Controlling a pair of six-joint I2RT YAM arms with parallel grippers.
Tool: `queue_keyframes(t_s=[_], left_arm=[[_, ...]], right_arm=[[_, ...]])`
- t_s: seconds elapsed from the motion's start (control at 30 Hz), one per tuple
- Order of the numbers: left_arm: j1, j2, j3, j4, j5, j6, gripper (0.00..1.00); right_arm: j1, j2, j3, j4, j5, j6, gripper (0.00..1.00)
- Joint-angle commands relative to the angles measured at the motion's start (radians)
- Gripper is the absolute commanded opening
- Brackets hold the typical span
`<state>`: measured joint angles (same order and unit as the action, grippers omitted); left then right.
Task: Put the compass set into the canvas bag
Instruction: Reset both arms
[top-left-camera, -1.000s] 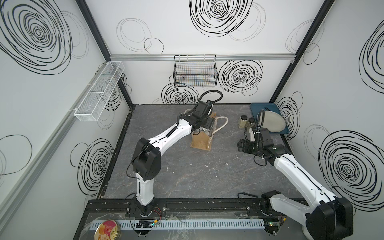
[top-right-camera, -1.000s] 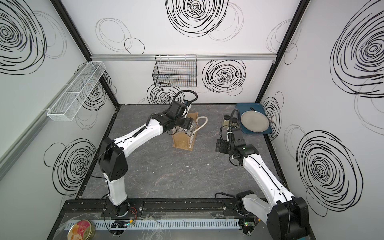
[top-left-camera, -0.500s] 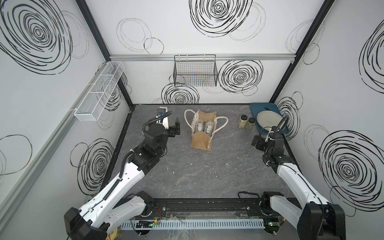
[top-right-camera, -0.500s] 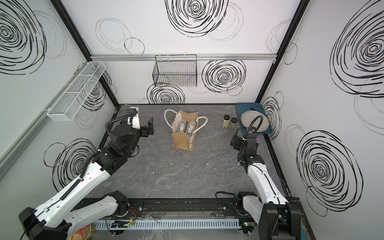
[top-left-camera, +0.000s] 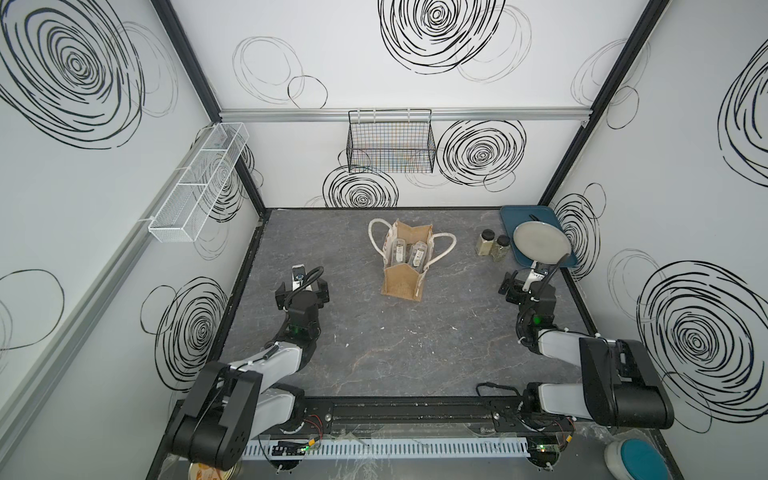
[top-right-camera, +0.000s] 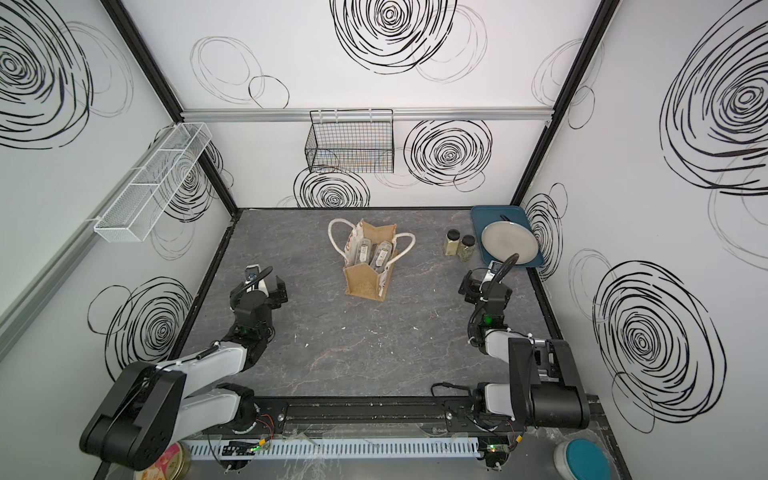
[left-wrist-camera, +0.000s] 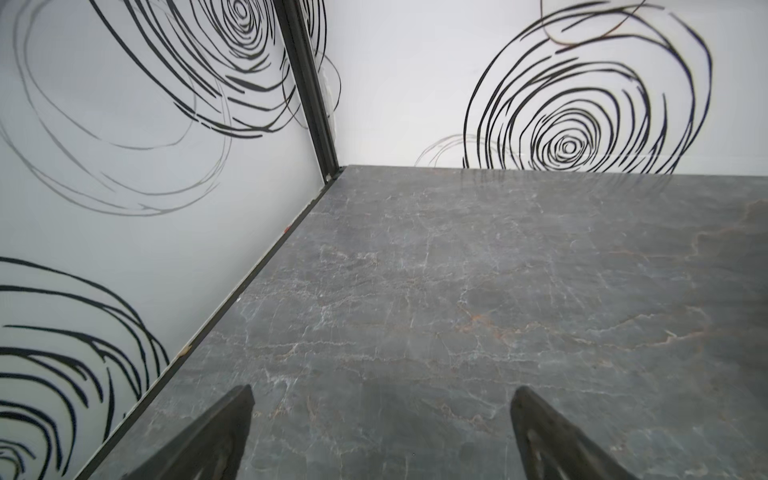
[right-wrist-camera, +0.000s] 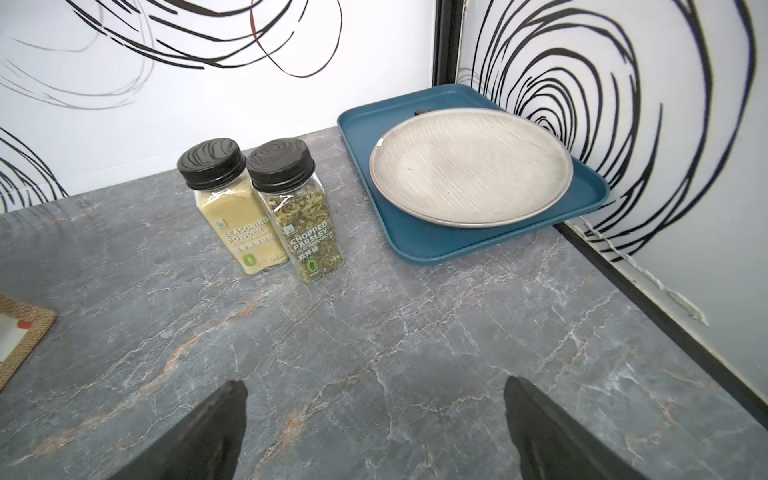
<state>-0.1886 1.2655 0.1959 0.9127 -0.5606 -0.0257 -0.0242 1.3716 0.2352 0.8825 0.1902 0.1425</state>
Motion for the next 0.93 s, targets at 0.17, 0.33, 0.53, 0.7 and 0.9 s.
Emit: queue_keyframes(t_s=[0.17,0.33,0.53,0.7,0.9], left_arm=[[0.021,0.250,-0.077,0.607,0.063,0.049,0.99],[0.044,0.241,-0.021,0.485,0.112,0.039,0.99],[0.044,0.245,-0.021,0.494,0.111,0.042,0.99],[0.046,0.242,-0.018,0.481,0.113,0.038,0.99],[0.046,0.241,-0.021,0.487,0.113,0.039,0.99]], right_arm=[[0.006,0.078,0.053,0.080,0.010,-0.017,1.00],[0.015,0.085,0.061,0.078,0.021,-0.026,1.00],[0.017,0.087,0.061,0.077,0.021,-0.026,1.00],[0.034,0.098,0.075,0.066,0.028,-0.046,1.00],[0.024,0.089,0.066,0.074,0.009,-0.044,1.00]])
